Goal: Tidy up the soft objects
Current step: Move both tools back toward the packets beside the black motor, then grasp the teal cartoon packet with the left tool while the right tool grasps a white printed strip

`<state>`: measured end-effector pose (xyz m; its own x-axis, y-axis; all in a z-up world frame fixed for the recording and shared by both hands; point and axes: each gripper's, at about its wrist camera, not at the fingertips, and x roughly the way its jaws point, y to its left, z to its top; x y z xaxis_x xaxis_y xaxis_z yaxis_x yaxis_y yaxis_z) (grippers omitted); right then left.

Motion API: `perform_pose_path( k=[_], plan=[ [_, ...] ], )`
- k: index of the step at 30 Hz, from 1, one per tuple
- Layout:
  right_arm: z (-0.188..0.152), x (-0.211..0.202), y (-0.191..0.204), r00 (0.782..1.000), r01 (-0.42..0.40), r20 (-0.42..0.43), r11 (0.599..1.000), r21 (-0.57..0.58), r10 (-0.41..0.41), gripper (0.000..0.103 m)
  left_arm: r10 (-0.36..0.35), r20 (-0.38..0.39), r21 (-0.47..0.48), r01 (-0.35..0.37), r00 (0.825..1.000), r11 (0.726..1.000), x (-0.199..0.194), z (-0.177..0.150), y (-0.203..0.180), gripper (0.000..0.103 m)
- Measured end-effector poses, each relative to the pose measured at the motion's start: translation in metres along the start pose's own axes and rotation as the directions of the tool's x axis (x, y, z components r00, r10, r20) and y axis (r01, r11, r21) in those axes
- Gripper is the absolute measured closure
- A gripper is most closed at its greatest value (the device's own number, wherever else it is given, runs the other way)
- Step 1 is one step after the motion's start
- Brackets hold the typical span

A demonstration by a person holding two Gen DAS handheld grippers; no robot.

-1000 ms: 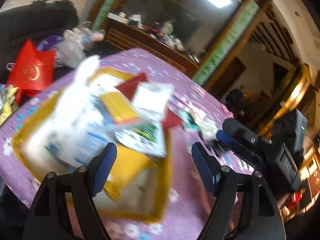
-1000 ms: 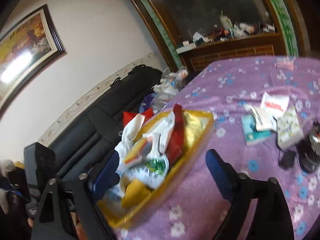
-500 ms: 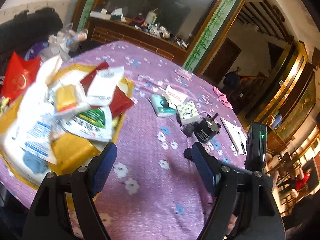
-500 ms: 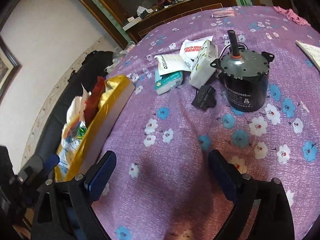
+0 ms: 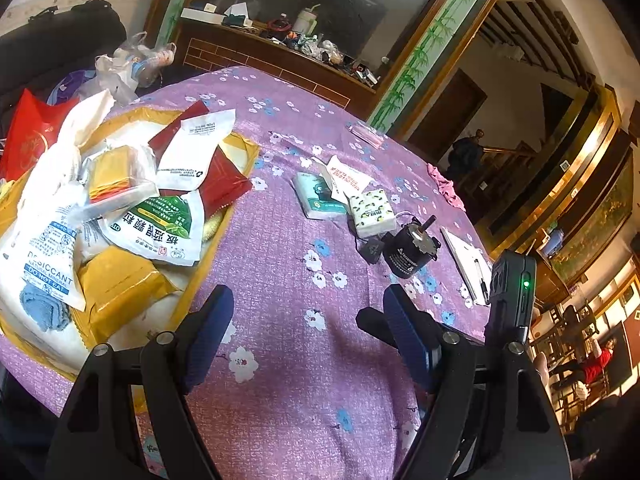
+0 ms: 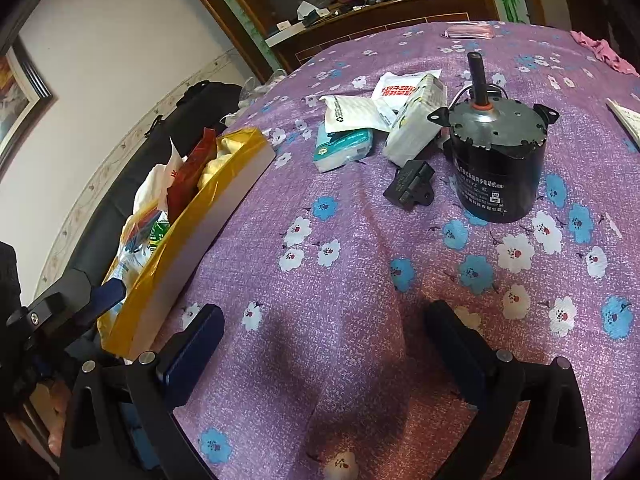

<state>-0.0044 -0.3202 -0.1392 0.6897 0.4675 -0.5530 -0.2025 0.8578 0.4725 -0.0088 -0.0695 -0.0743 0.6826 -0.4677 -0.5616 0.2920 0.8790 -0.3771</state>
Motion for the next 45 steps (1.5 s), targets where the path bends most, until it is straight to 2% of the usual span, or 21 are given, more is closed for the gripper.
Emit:
perform_pose_path(
  k=[6, 16, 21, 23, 24, 27, 31, 34, 35, 37, 39, 40, 42, 43, 45],
  plan=[
    [-0.001, -0.004, -0.001, 0.999, -0.01, 0.038, 0.999, 0.033, 0.009, 0.001, -0.01, 0.002, -0.016, 0.01, 1.0, 1.0, 0.0, -0.001, 0.007, 0.026],
    [0.003, -0.014, 0.021, 0.996, 0.012, 0.089, 0.997, -0.079, -0.005, 0.014, -0.025, 0.012, -0.025, 0.026, 1.0, 0.999, -0.003, 0.0, 0.017, 0.026],
    [0.006, -0.022, 0.018, 0.986, -0.049, 0.158, 0.998, -0.03, 0.053, 0.016, -0.027, 0.025, -0.047, 0.028, 0.999, 0.998, -0.007, 0.003, 0.028, 0.026],
    [0.008, -0.026, 0.016, 0.975, -0.114, 0.191, 0.994, 0.003, 0.111, 0.016, -0.024, 0.029, -0.054, 0.026, 0.999, 0.998, -0.008, 0.005, 0.032, 0.026],
    [0.011, -0.026, 0.016, 0.963, -0.186, 0.202, 0.982, 0.021, 0.177, 0.016, -0.021, 0.031, -0.058, 0.023, 0.999, 0.998, -0.009, 0.006, 0.033, 0.026],
    [0.016, -0.022, 0.01, 0.932, -0.317, 0.211, 0.945, 0.083, 0.294, 0.016, -0.019, 0.031, -0.061, 0.021, 0.999, 0.998, -0.009, 0.006, 0.035, 0.026],
    [0.019, -0.011, -0.009, 0.889, -0.446, 0.217, 0.87, 0.209, 0.404, 0.016, -0.018, 0.032, -0.056, 0.019, 0.999, 0.998, -0.01, 0.006, 0.035, 0.026],
    [0.018, -0.005, -0.028, 0.843, -0.535, 0.238, 0.795, 0.285, 0.482, 0.016, -0.023, 0.026, -0.053, 0.024, 0.999, 0.998, -0.008, 0.006, 0.035, 0.026],
    [0.019, -0.004, -0.032, 0.838, -0.543, 0.249, 0.786, 0.297, 0.485, 0.015, -0.025, 0.024, -0.05, 0.027, 0.999, 0.998, -0.008, 0.006, 0.035, 0.026],
    [0.018, -0.006, -0.042, 0.838, -0.543, 0.266, 0.781, 0.309, 0.477, 0.014, -0.023, 0.02, -0.042, 0.024, 1.0, 0.999, -0.007, 0.005, 0.034, 0.026],
    [0.019, -0.008, -0.052, 0.846, -0.528, 0.277, 0.787, 0.319, 0.455, 0.014, -0.025, 0.019, -0.043, 0.026, 1.0, 0.999, -0.006, 0.004, 0.034, 0.026],
    [0.023, -0.01, -0.054, 0.866, -0.492, 0.27, 0.813, 0.311, 0.42, 0.013, -0.027, 0.017, -0.045, 0.028, 0.999, 0.999, -0.006, 0.004, 0.035, 0.026],
    [0.028, -0.017, -0.051, 0.89, -0.44, 0.267, 0.852, 0.284, 0.37, 0.012, -0.028, 0.009, -0.047, 0.028, 1.0, 0.998, -0.003, 0.004, 0.034, 0.026],
    [0.033, -0.02, -0.049, 0.914, -0.383, 0.243, 0.887, 0.259, 0.324, 0.012, -0.03, 0.006, -0.046, 0.03, 1.0, 0.998, -0.001, 0.004, 0.032, 0.026],
    [0.041, -0.028, -0.045, 0.948, -0.279, 0.22, 0.935, 0.217, 0.231, 0.012, -0.033, -0.008, -0.041, 0.033, 0.999, 0.999, 0.005, 0.004, 0.03, 0.026]
  ],
)
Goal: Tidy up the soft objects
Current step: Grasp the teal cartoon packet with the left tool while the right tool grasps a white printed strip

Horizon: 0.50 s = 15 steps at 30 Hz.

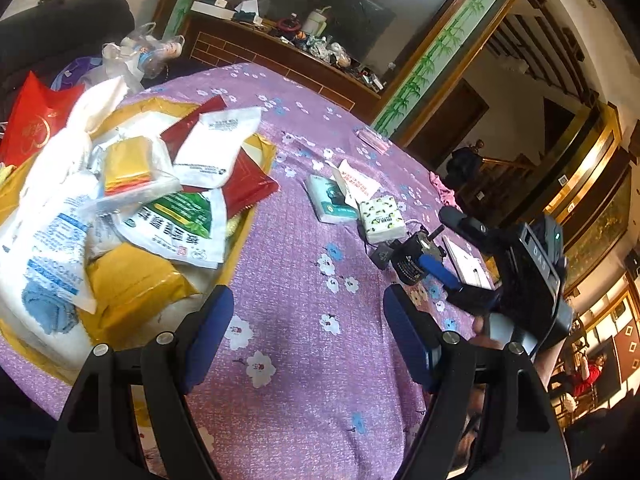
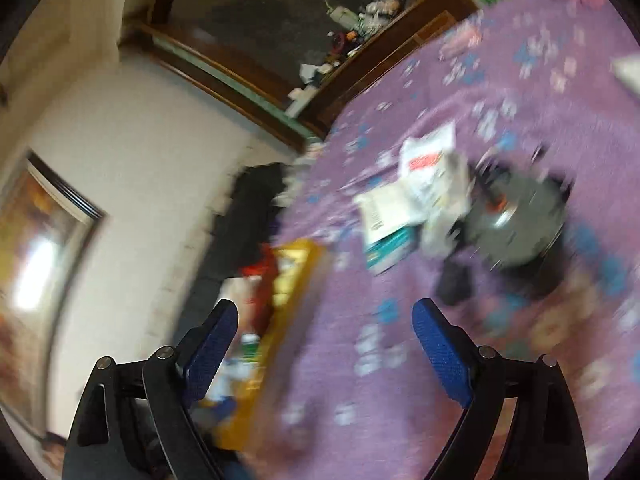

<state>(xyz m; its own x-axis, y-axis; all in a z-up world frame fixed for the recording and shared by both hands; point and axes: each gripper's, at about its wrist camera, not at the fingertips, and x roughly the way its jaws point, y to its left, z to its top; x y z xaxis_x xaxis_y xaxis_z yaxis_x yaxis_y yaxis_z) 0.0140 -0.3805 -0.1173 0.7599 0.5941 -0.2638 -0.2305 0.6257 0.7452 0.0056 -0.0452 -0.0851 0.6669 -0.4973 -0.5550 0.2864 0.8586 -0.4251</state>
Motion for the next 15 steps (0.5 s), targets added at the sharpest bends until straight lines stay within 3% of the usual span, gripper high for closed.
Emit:
perform_pose_path(
  k=[3, 6, 11, 15],
  plan=[
    [0.011, 0.001, 0.004, 0.998, 0.067, -0.016, 0.996, -0.054, -0.068, 0.015, -0.007, -0.01, 0.017, 0.007, 1.0, 1.0, 0.003, 0.0, -0.003, 0.026],
    [0.026, 0.013, 0.013, 0.989, 0.142, -0.03, 0.983, -0.12, -0.147, 0.027, -0.002, -0.02, 0.029, 0.003, 1.0, 1.0, 0.006, 0.002, -0.004, 0.026],
    [0.054, 0.046, 0.046, 0.98, 0.173, -0.063, 0.966, -0.193, -0.188, 0.029, -0.016, -0.023, 0.006, 0.016, 1.0, 1.0, 0.008, 0.006, 0.001, 0.026],
    [0.08, 0.097, 0.064, 0.95, 0.26, -0.093, 0.923, -0.283, -0.296, 0.033, -0.025, -0.029, -0.002, 0.025, 0.999, 1.0, 0.01, 0.006, 0.004, 0.026]
  ],
)
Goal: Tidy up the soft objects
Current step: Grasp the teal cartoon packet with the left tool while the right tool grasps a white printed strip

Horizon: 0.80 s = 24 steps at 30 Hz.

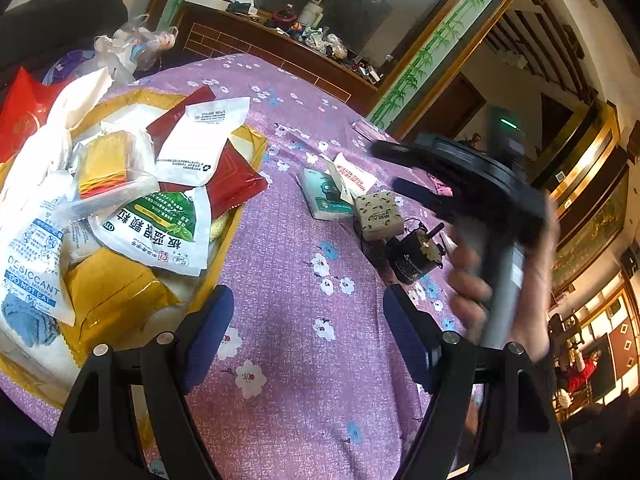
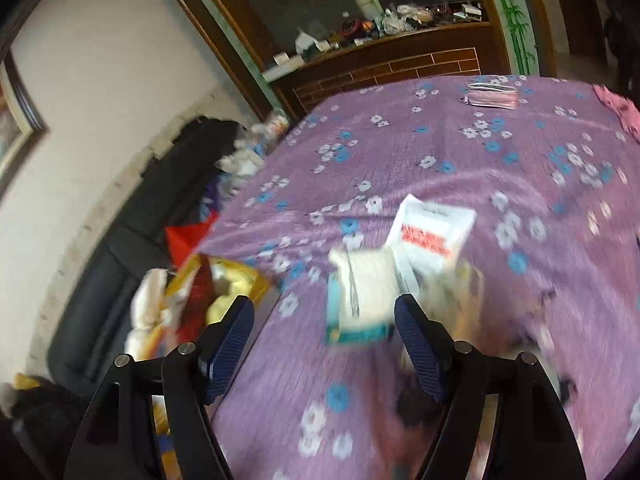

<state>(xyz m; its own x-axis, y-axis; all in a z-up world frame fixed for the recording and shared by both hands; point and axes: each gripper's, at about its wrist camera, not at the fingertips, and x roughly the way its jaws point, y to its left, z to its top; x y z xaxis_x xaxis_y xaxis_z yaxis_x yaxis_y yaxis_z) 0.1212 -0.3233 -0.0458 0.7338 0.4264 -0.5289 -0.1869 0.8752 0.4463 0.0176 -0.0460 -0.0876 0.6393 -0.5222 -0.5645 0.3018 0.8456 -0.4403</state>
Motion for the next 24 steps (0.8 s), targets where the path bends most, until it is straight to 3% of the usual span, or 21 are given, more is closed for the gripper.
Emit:
perform_pose_path(
  k=[4, 8, 10, 11, 13, 15, 17, 24],
  plan=[
    [0.015, 0.045, 0.012, 0.99, 0.131, -0.047, 0.99, -0.053, -0.133, 0.053, 0.001, -0.003, 0.004, -0.001, 1.0, 1.0, -0.003, 0.002, 0.001, 0.026],
    [0.012, 0.074, 0.021, 0.96, 0.268, -0.053, 0.956, -0.115, -0.276, 0.063, 0.009, -0.003, 0.012, -0.009, 1.0, 1.0, -0.006, 0.004, 0.002, 0.026],
    [0.007, 0.083, 0.024, 0.952, 0.29, -0.057, 0.948, -0.135, -0.299, 0.069, 0.003, -0.004, 0.011, -0.003, 1.0, 1.0, -0.006, 0.004, 0.003, 0.026],
    [0.006, 0.083, 0.027, 0.952, 0.293, -0.048, 0.945, -0.146, -0.303, 0.071, 0.001, -0.005, 0.011, -0.001, 1.0, 1.0, -0.006, 0.004, 0.004, 0.026],
    [0.006, 0.079, 0.035, 0.955, 0.287, -0.024, 0.944, -0.164, -0.295, 0.085, 0.0, -0.011, 0.012, 0.0, 1.0, 1.0, -0.004, 0.005, 0.003, 0.026],
    [0.005, 0.072, 0.041, 0.955, 0.294, 0.008, 0.939, -0.181, -0.298, 0.091, 0.006, -0.014, 0.018, -0.006, 1.0, 1.0, -0.004, 0.005, 0.001, 0.026],
    [0.002, 0.062, 0.043, 0.957, 0.29, 0.044, 0.938, -0.188, -0.287, 0.093, 0.011, -0.016, 0.025, -0.011, 1.0, 1.0, -0.004, 0.006, -0.002, 0.026],
    [-0.001, 0.008, 0.027, 0.983, 0.127, 0.151, 0.985, -0.119, -0.109, 0.095, 0.036, -0.036, 0.022, -0.036, 0.999, 0.999, 0.007, 0.013, -0.008, 0.026]
  ],
)
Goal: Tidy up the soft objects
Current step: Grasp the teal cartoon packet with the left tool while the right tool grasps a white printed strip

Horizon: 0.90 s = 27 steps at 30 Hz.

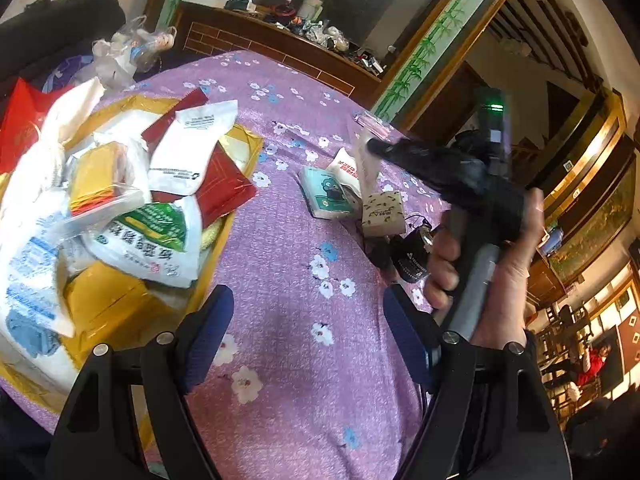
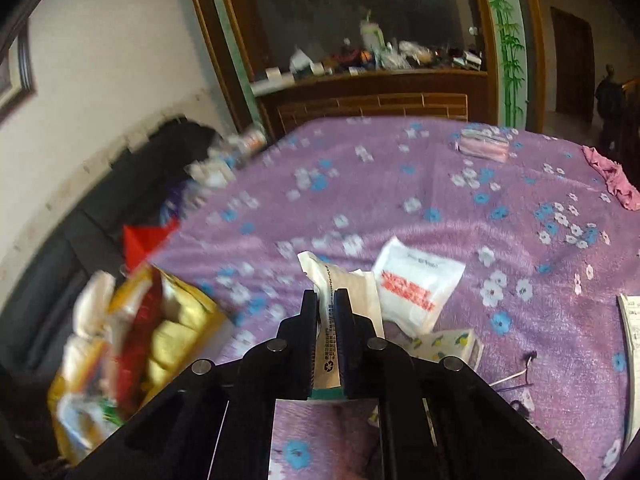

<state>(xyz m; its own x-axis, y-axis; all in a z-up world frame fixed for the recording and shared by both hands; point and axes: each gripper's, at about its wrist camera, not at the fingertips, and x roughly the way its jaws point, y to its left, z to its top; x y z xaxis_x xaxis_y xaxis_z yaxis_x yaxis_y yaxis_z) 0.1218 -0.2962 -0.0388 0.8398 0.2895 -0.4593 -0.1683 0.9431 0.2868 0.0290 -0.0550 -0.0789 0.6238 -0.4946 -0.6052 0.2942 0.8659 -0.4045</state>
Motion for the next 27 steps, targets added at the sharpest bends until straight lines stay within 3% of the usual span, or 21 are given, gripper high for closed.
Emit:
perform_pose_path(
  k=[8, 11, 15, 21, 24, 26, 27],
  plan=[
    [0.004, -0.047, -0.032, 0.984, -0.161, 0.092, 0.983, 0.084, 0.153, 0.095, -0.002, -0.058, 0.016, 0.003, 0.998, 1.0, 0.039, 0.034, -0.028, 0.026],
    [0.004, -0.052, -0.052, 0.975, -0.212, 0.103, 0.967, 0.14, 0.199, 0.095, 0.04, -0.12, 0.045, -0.035, 0.992, 0.998, 0.071, 0.051, -0.044, 0.026],
    [0.005, -0.051, -0.065, 0.974, -0.214, 0.114, 0.963, 0.162, 0.197, 0.095, 0.119, -0.162, 0.064, -0.11, 0.98, 0.992, 0.117, 0.076, -0.054, 0.026],
    [0.003, -0.038, -0.072, 0.98, -0.188, 0.1, 0.966, 0.175, 0.173, 0.095, 0.145, -0.19, 0.077, -0.132, 0.971, 0.988, 0.169, 0.101, -0.065, 0.026],
    [0.005, -0.038, -0.069, 0.98, -0.19, 0.099, 0.964, 0.186, 0.173, 0.095, 0.202, -0.219, 0.094, -0.186, 0.954, 0.978, 0.194, 0.104, -0.066, 0.026],
    [0.007, -0.038, -0.068, 0.98, -0.186, 0.102, 0.964, 0.187, 0.17, 0.095, 0.234, -0.231, 0.112, -0.213, 0.944, 0.971, 0.207, 0.103, -0.063, 0.028],
    [0.007, -0.039, -0.068, 0.98, -0.188, 0.104, 0.964, 0.189, 0.17, 0.095, 0.263, -0.208, 0.13, -0.24, 0.942, 0.962, 0.208, 0.102, -0.064, 0.035]
  ],
)
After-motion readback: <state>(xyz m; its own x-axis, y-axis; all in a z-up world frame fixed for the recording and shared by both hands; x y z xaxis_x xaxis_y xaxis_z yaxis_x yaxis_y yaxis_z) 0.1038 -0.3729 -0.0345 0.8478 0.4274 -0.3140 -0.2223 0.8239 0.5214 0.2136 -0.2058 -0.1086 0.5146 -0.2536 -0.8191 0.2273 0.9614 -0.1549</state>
